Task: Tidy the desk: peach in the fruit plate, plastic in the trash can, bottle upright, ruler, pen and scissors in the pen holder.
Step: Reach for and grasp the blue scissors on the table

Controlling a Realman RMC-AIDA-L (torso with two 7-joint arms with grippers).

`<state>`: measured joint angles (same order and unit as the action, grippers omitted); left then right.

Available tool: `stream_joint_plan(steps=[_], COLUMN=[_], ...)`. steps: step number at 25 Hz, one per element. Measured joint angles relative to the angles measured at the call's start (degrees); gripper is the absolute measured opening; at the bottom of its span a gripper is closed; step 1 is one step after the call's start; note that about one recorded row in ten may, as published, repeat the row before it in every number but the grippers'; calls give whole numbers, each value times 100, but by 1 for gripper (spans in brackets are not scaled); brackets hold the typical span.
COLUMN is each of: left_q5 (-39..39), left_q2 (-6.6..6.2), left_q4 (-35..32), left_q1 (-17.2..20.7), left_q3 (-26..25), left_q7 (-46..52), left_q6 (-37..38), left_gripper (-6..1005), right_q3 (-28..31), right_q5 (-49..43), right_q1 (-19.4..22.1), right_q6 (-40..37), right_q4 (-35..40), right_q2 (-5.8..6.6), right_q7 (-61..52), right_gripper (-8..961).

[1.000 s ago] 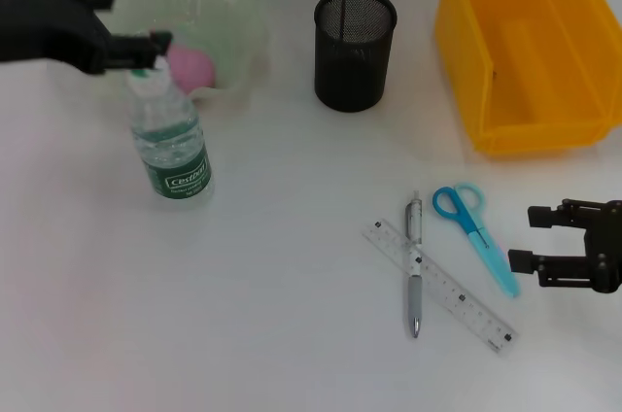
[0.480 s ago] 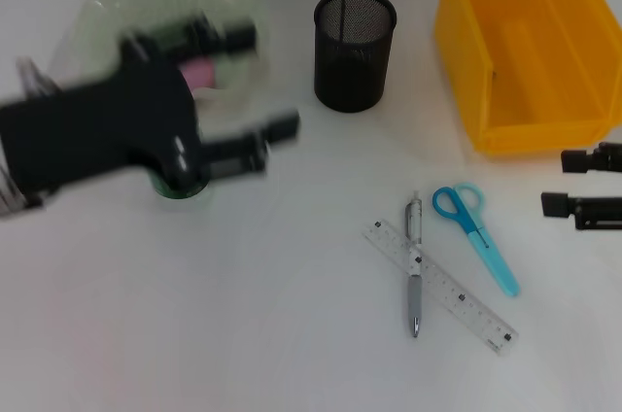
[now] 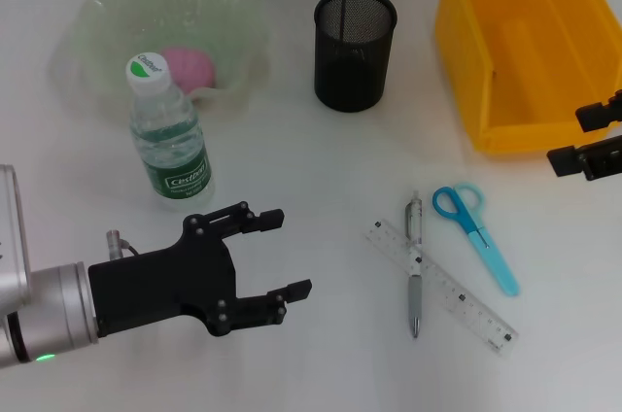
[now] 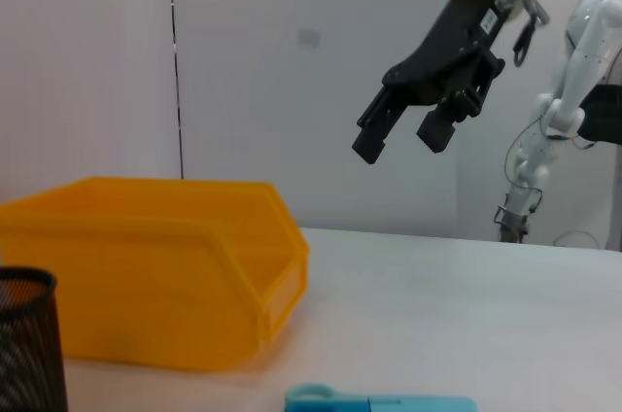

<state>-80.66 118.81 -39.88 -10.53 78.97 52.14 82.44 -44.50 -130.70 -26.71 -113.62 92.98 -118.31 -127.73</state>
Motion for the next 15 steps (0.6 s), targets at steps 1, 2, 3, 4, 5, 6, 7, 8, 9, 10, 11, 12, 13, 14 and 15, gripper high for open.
stream_joint_plan(steps=[1, 2, 3, 4, 5, 6, 7, 8, 9, 10, 11, 12, 13, 14, 15], left_q5=[1, 4, 14, 24, 24, 31, 37, 37, 37, 36, 34, 34, 31, 31, 30], left_q2=[-1, -4, -6, -11, -11, -16, -23, -23, -23, -24, -25, -25, -24, -24, -25], left_q4=[18, -2, -27, -40, -40, -48, -54, -55, -55, -52, -42, -42, -37, -37, -35], left_q1=[18, 67, 95, 110, 110, 115, 117, 118, 118, 119, 120, 120, 120, 120, 121], left_q3=[-6, -7, -7, -8, -8, -8, -10, -15, -21, -31, -47, -47, -66, -66, -72], left_q7=[-25, -30, -32, -33, -33, -34, -36, -37, -37, -37, -35, -35, -24, -24, -16], left_q6=[16, 50, 95, 129, 129, 172, 217, 224, 231, 231, 231, 231, 232, 232, 232], left_gripper=[797, 797, 797, 797, 797, 797, 797, 797, 797, 797, 797, 797, 797, 797, 797], right_q3=[-496, -738, -946, -1152, -1152, -1505, -1505, -1653, -1786, -1884, -1972, -2054, -2188, -2188, -2266], right_q5=[-461, -657, -821, -962, -962, -1148, -1148, -1238, -1398, -1570, -1743, -1886, -1994, -1994, -2003], right_q1=[-232, -344, -441, -544, -544, -720, -720, -782, -848, -895, -927, -943, -946, -946, -945], right_q6=[-72, -74, -65, -41, -41, 81, 81, 166, 300, 416, 567, 707, 905, 905, 979], right_q4=[234, 285, 309, 305, 305, 179, 179, 71, -57, -164, -306, -446, -705, -705, -838], right_q2=[-8, -26, -43, -60, -60, -78, -78, -78, -79, -80, -80, -82, -89, -89, -92], right_q7=[-476, -676, -832, -968, -968, -1231, -1231, -1382, -1614, -1826, -2047, -2252, -2570, -2570, -2696], right_gripper=[776, 776, 776, 776, 776, 776, 775, 775, 775, 775, 775, 775, 775, 775, 775])
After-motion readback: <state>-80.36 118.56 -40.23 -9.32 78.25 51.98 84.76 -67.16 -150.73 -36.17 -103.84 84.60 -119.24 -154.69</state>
